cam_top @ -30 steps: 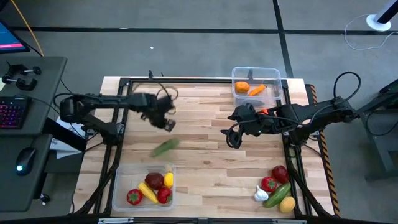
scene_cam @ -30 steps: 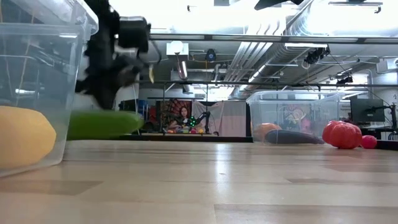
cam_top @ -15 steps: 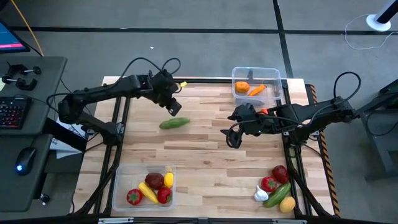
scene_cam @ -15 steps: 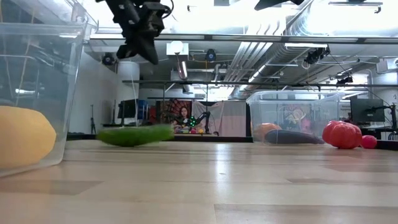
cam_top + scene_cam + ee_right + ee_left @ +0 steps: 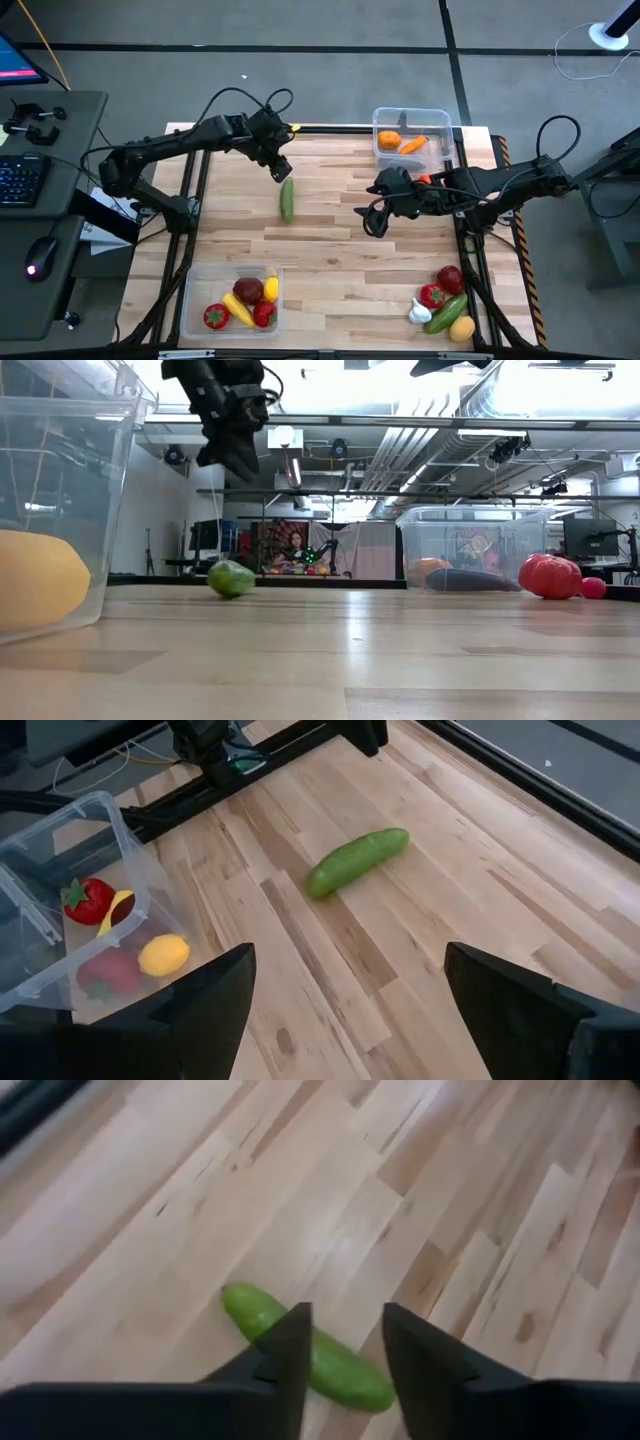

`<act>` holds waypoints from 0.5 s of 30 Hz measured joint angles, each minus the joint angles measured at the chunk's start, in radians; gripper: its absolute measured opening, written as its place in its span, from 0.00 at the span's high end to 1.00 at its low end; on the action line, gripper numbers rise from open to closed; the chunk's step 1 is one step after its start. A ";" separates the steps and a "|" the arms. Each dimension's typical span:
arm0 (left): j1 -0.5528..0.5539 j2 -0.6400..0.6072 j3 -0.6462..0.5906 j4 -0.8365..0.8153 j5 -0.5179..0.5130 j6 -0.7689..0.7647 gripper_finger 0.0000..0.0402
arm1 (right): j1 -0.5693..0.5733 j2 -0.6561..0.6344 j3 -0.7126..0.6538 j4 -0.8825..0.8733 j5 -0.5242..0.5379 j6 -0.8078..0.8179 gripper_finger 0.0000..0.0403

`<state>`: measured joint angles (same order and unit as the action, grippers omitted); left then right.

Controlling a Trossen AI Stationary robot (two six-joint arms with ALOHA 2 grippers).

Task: Sort produce into baskets
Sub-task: Put the left green cucumber into the top transparent bin

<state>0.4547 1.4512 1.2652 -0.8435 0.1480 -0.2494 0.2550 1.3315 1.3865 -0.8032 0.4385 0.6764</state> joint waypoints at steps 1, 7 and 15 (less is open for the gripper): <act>0.004 0.014 0.000 0.000 0.004 0.000 0.66 | 0.000 0.000 0.000 0.000 -0.001 0.005 0.22; 0.004 0.130 0.000 -0.005 0.030 0.000 0.39 | 0.000 0.000 0.000 0.000 -0.005 0.056 0.22; -0.005 0.308 0.033 -0.152 0.078 0.170 0.20 | 0.000 0.000 0.000 0.010 -0.006 0.093 0.22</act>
<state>0.4501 1.7596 1.2986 -0.9953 0.2257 -0.0796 0.2546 1.3319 1.3865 -0.7929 0.4330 0.7692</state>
